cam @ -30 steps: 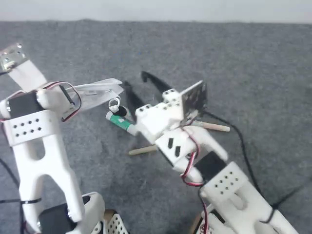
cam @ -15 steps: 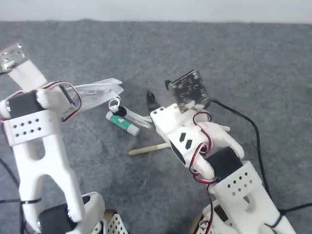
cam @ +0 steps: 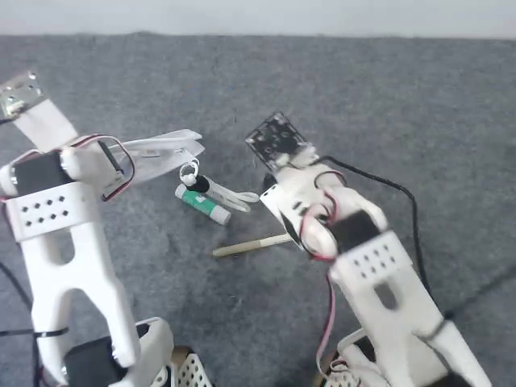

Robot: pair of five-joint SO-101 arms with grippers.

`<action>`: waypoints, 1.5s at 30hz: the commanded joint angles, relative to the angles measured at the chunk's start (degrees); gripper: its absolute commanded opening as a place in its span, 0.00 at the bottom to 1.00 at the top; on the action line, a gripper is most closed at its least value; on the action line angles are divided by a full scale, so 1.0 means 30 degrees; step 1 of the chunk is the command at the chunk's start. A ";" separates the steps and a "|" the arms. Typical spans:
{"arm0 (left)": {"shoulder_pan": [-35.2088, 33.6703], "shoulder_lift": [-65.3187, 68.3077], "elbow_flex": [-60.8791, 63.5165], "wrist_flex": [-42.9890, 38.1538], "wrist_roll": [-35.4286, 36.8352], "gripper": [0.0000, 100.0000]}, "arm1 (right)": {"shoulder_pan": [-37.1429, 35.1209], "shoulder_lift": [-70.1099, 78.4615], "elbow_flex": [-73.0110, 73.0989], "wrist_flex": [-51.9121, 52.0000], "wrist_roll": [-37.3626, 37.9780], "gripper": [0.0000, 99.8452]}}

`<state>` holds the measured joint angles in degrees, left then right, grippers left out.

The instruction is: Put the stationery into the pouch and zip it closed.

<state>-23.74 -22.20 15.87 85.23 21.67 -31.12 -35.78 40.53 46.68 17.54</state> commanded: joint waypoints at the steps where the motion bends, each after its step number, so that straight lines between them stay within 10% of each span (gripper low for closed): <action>1: -0.0088 -0.0088 -0.0044 -0.0527 0.0088 0.02 | 0.0278 0.2271 -0.1758 0.0103 0.0821 0.16; 33: -0.0117 -0.0088 -0.0015 -0.0498 0.0059 0.02 | 0.1861 1.7421 -0.9612 0.2095 0.2520 0.16; 45: -0.0117 -0.0088 -0.0015 -0.0498 0.0059 0.02 | 0.2037 1.9297 -1.0637 0.2095 0.2462 0.02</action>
<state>-23.74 -22.20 15.96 85.23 21.67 -25.14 22.07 10.37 53.01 24.66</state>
